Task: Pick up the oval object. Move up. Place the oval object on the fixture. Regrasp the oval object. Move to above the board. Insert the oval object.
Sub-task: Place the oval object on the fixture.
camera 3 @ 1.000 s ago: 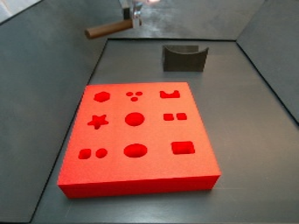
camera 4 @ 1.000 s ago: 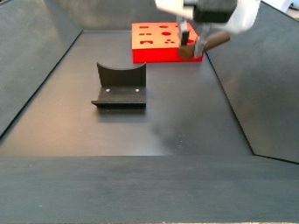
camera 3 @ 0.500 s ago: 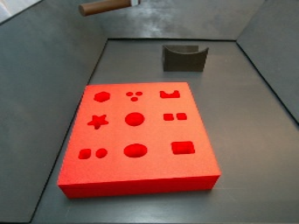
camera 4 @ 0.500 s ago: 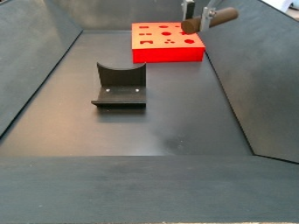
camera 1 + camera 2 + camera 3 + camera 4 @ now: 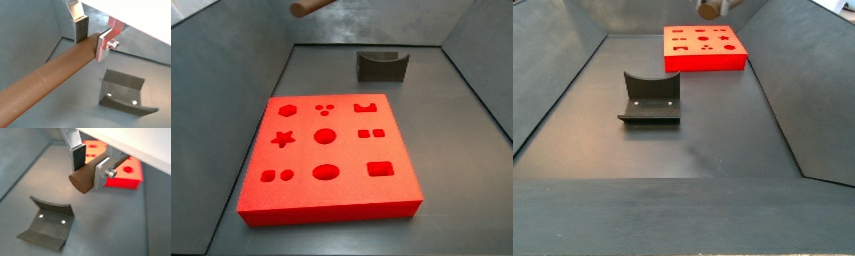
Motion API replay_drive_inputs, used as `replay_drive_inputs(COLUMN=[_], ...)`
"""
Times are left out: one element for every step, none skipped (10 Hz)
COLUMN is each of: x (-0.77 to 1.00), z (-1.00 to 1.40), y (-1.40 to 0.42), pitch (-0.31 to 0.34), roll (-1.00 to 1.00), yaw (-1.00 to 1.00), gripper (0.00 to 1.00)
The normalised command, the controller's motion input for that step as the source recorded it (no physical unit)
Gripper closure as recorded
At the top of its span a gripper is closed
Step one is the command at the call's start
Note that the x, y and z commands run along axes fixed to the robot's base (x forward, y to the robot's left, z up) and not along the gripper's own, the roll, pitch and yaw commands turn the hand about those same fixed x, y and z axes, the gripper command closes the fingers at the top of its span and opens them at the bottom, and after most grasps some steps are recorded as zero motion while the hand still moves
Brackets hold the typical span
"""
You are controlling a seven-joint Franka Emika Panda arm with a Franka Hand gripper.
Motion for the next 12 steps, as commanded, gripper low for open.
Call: replay_drive_inputs(x=[1.0,1.0,1.0,0.9,0.8,0.67,0.58,0.46,0.38,0.78,0.73,0.76], z=[0.1,0.08,0.05,0.03,0.03,0.02,0.01,0.0,0.0,-0.44,-0.43,-0.3], y=[-0.15,-0.12,-0.09,-0.06,-0.03,-0.02,-0.01,0.0,0.01,1.0,1.0,0.94], pitch=[0.048,0.07,0.107,0.148,0.189,0.203,0.205,0.188,0.174,0.308,0.299,0.286], roll=[-0.17,-0.2,-0.24,-0.28,-0.32,-0.28,-0.24,-0.2,-0.16,-1.0,-1.0,-1.0], yaw=[1.0,1.0,1.0,1.0,0.91,0.58,0.36,0.18,0.09,0.06,0.04,0.0], gripper=[1.0,1.0,1.0,1.0,1.0,1.0,1.0,1.0,1.0,1.0,1.0,1.0])
